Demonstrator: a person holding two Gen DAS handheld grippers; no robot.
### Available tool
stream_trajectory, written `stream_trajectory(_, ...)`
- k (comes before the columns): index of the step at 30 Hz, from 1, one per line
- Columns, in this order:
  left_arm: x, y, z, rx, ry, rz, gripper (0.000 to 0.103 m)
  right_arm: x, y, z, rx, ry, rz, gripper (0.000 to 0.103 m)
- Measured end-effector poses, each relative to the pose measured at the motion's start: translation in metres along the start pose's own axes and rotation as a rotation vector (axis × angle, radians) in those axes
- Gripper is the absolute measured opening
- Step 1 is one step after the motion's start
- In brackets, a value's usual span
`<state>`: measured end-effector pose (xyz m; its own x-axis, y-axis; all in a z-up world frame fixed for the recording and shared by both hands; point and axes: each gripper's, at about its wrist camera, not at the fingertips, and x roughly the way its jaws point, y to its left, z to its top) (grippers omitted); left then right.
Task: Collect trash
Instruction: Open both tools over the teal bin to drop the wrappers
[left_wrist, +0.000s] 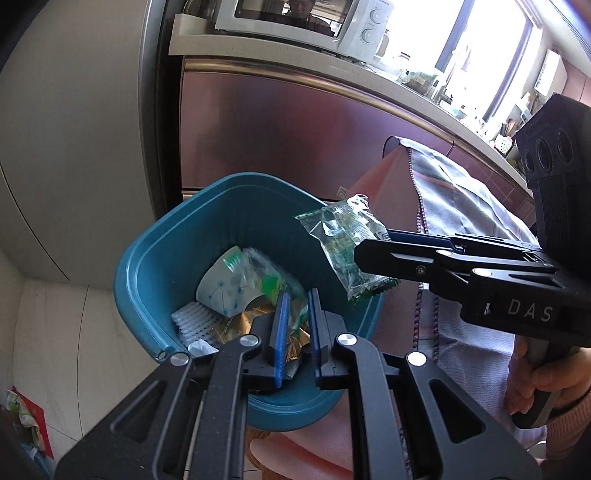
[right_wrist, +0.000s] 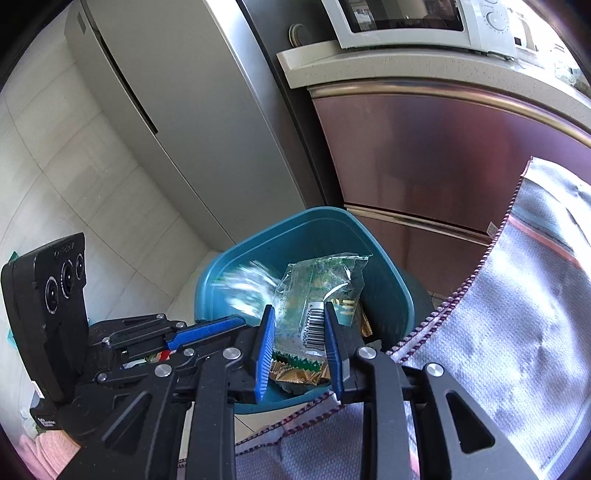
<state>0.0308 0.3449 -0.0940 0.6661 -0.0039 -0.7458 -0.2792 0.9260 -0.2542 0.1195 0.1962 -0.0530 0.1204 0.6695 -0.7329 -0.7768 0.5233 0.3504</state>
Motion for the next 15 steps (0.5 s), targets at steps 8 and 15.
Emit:
stream_trajectory(8, 0.004, 0.002, -0.003, -0.012, 0.000, 0.003, 0.015, 0.008, -0.006, 0.003, 0.025, 0.013, -0.003, 0.029)
stream_trajectory(15, -0.015, -0.003, -0.005, 0.010, -0.058, 0.002, 0.035, -0.012, -0.013, -0.009, 0.027, -0.025, 0.017, 0.031)
